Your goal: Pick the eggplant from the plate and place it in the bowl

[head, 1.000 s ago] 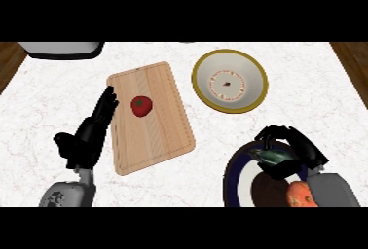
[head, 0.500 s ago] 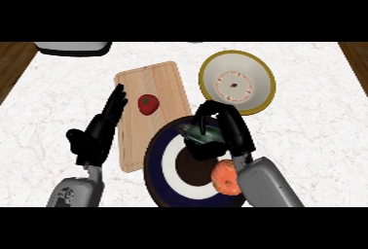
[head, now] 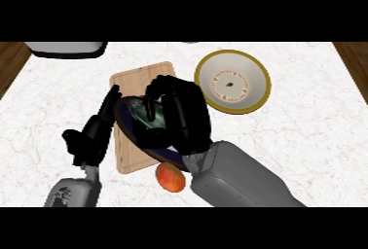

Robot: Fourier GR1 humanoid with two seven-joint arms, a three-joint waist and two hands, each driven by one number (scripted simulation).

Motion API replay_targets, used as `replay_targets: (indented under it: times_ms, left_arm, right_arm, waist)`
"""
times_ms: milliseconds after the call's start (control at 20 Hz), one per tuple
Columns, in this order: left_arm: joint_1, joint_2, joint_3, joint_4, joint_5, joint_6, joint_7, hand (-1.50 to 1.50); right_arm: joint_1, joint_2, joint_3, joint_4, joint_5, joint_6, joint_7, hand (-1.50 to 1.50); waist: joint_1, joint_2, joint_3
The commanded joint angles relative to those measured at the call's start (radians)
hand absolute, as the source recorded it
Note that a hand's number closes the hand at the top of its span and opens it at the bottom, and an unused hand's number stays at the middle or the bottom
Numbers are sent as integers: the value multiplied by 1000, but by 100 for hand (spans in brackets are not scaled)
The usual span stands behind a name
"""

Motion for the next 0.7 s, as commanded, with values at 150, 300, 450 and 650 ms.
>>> replay_targets:
  times_ms: [150, 300, 450, 650]
  left_arm:
    - [4, -34, -42, -28, -49, 42, 17, 0]
    - [9, 25, -1, -68, 1, -19, 72, 0]
    - [-38, 37, 39, -31, 10, -15, 47, 0]
    - [-10, 27, 29, -45, 10, -19, 43, 0]
  right_arm:
    - [-361, 2, -5, 114, 54, 6, 389, 150]
    - [-380, 2, -42, 110, 68, 29, 419, 150]
    - [-450, 2, -109, 246, 49, 34, 379, 150]
    - [-444, 2, -207, 311, 28, 83, 283, 150]
  waist:
    - [3, 7, 2]
    - [-11, 6, 2]
    - [-10, 11, 2]
    - [-16, 10, 3]
